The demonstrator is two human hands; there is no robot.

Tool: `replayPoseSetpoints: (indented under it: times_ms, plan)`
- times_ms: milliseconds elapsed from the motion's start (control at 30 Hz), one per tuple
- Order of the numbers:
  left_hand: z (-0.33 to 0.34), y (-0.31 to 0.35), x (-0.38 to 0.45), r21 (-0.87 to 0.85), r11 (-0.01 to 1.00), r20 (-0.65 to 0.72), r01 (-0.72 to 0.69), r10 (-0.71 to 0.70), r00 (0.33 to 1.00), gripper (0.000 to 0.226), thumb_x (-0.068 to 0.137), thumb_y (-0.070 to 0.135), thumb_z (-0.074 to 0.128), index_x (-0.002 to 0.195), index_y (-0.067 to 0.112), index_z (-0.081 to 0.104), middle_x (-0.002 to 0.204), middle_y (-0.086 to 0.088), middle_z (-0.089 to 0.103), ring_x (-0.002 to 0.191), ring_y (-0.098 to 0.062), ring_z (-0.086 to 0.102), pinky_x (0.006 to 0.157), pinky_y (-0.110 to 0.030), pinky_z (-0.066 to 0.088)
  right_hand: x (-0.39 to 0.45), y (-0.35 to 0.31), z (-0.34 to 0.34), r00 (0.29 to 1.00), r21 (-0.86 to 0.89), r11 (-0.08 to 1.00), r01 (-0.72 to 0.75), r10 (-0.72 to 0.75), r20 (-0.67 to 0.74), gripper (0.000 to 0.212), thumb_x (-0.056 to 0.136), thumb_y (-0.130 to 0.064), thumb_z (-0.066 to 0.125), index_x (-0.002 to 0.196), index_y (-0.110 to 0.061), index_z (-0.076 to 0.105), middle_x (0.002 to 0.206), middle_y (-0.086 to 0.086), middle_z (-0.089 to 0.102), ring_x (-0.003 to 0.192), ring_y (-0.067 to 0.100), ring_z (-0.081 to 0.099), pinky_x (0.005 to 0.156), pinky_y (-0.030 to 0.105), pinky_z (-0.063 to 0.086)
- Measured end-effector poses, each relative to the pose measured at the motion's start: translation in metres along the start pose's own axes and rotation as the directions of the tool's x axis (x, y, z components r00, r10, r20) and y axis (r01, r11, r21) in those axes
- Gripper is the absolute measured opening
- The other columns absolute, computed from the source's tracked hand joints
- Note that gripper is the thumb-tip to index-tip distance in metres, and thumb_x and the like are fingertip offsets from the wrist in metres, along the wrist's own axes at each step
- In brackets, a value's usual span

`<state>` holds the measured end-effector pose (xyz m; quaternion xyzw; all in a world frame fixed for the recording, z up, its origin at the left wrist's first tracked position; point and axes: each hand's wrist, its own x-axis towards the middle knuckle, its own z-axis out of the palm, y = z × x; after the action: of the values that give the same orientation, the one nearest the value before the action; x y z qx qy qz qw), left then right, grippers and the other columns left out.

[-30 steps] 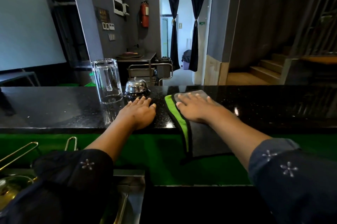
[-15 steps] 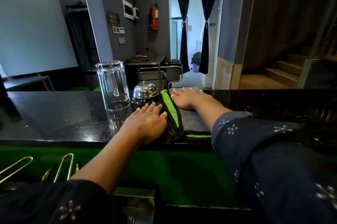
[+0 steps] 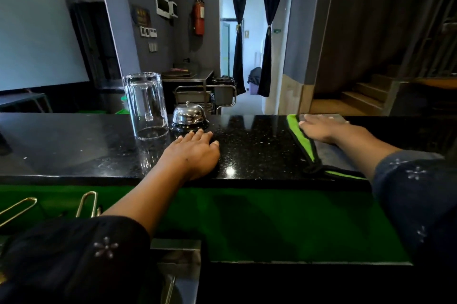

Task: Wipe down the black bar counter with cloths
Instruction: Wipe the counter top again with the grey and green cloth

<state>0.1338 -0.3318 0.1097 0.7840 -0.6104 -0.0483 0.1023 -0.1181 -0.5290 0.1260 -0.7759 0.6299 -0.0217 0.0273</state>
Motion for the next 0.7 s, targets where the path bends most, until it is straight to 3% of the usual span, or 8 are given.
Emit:
replayPoseSetpoints:
  times_ms: [200,367,433,567,700]
  plan:
    - [0.000,-0.002,0.002,0.012,1.000,0.004,0.009,-0.009,1.000,0.057,0.100,0.044,0.017,0.153,0.023,0.013,0.161,-0.002,0.006,0.148,-0.018,0.004,0.119,-0.037,0.003,-0.070,-0.109,0.020,0.921,0.008,0.921,0.389,-0.389,0.009,0.076,0.086,-0.066,0.006,0.155,-0.035,0.012,0.165,0.003,0.010,0.150,0.029,0.012,0.117,0.058,0.009]
    - [0.000,-0.005,0.000,0.031,0.999,0.015,-0.010,0.009,1.000,0.058,0.100,0.045,0.015,0.153,0.021,0.013,0.161,-0.003,0.007,0.148,-0.018,0.004,0.120,-0.041,0.004,-0.130,-0.076,0.017,0.873,0.092,0.872,0.480,-0.485,0.041,0.058,0.100,-0.060,0.016,0.154,-0.043,0.010,0.165,-0.007,0.004,0.151,0.019,0.002,0.118,0.052,-0.001]
    - [0.000,-0.005,-0.002,0.008,1.000,0.019,-0.007,0.007,1.000,0.057,0.100,0.044,0.015,0.153,0.022,0.012,0.161,-0.003,0.007,0.148,-0.018,0.003,0.120,-0.040,0.002,-0.130,-0.035,0.010,0.897,0.102,0.893,0.437,-0.442,0.028,0.056,0.100,-0.060,0.019,0.153,-0.045,0.012,0.164,-0.010,0.005,0.151,0.017,0.002,0.118,0.052,0.001]
    - [0.000,0.000,0.000,0.002,1.000,0.000,0.004,-0.004,1.000,0.056,0.100,0.043,0.017,0.153,0.023,0.013,0.161,-0.002,0.007,0.148,-0.017,0.004,0.120,-0.038,0.002,-0.101,0.033,-0.001,0.983,0.079,0.981,0.176,-0.179,0.038,0.056,0.100,-0.059,0.019,0.154,-0.043,0.015,0.164,-0.008,0.007,0.151,0.019,0.003,0.116,0.058,0.000]
    - [0.000,0.001,0.001,-0.002,1.000,0.010,0.023,-0.023,1.000,0.056,0.101,0.042,0.017,0.153,0.024,0.012,0.161,-0.001,0.005,0.148,-0.018,0.003,0.120,-0.038,0.002,-0.075,0.015,0.001,1.000,0.022,1.000,0.012,-0.013,0.006,0.061,0.100,-0.057,0.015,0.156,-0.034,0.013,0.165,0.003,0.007,0.151,0.027,0.008,0.118,0.056,0.004]
